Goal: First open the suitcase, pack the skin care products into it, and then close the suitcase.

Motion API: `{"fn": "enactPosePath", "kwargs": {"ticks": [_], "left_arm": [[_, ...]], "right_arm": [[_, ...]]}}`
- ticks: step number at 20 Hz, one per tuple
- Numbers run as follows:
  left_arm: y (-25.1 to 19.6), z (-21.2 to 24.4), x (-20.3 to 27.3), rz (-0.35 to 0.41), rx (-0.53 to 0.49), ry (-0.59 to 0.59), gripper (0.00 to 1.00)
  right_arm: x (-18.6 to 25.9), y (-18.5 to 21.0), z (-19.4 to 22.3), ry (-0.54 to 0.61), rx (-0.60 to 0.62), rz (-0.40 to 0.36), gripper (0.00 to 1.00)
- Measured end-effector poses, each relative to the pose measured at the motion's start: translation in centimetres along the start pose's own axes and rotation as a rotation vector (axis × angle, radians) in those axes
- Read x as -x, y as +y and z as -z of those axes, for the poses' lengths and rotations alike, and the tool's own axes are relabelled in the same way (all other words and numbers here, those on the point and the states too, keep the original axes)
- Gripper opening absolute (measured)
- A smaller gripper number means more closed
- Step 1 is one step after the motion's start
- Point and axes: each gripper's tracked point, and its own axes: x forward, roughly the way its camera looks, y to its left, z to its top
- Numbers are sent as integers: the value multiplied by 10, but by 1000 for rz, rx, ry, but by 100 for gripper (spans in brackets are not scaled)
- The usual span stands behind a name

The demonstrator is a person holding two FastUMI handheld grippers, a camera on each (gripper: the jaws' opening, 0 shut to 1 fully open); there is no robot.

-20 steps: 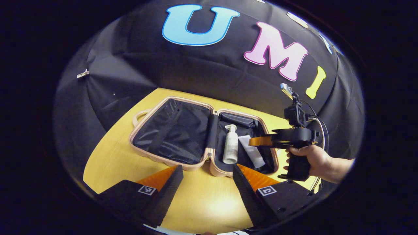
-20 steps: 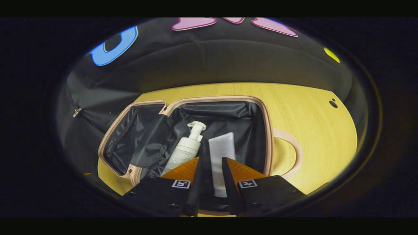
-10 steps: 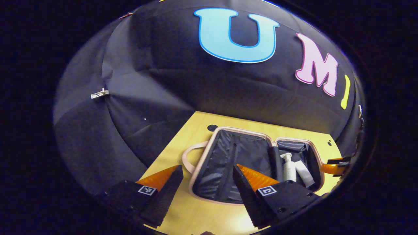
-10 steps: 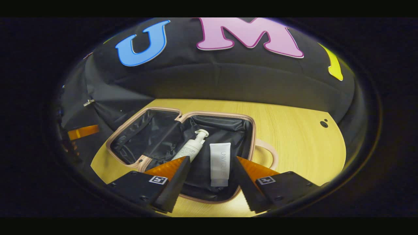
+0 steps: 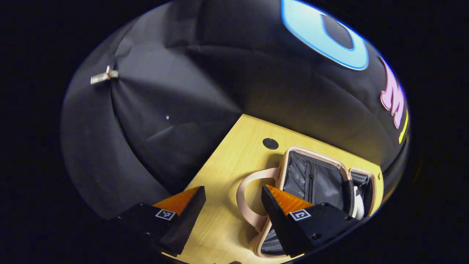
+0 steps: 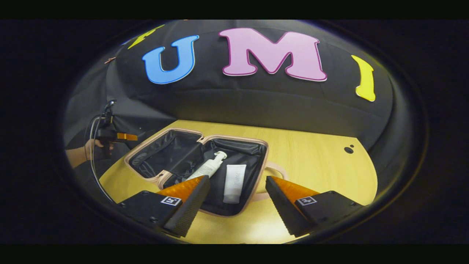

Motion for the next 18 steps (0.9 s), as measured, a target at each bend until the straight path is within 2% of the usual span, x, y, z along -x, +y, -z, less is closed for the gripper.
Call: {"fn": "enactPosePath", "kwargs": {"ticks": [2, 4, 7, 9, 10, 11, 12, 14, 16, 18], "left_arm": [[-8, 0, -18, 53, 55, 45, 96], [-1, 0, -34, 33, 60, 78, 95], [4, 22, -47, 7, 51, 168, 93], [3, 28, -52, 1, 68, 185, 84], [2, 31, -56, -9, 80, 193, 68], [3, 35, -58, -29, 76, 191, 69], [3, 38, -59, -23, 60, 182, 45], [-2, 37, -60, -7, 57, 170, 26], [-2, 33, -55, -15, 62, 152, 20], [-13, 10, -37, -4, 72, 72, 16]], "right_arm": [[10, -10, 9, -8, 1, 24, 98], [18, -21, 26, 5, -24, 58, 98], [28, -27, 57, 71, -105, 61, 98], [31, -40, 68, 82, -96, 81, 98], [33, -47, 70, 77, -76, 94, 98], [34, -51, 69, 67, -67, 100, 98], [35, -55, 65, 46, -68, 106, 98], [38, -61, 64, 33, -78, 115, 98], [36, -68, 65, 33, -89, 124, 98], [32, -73, 67, 43, -105, 127, 98]]}}
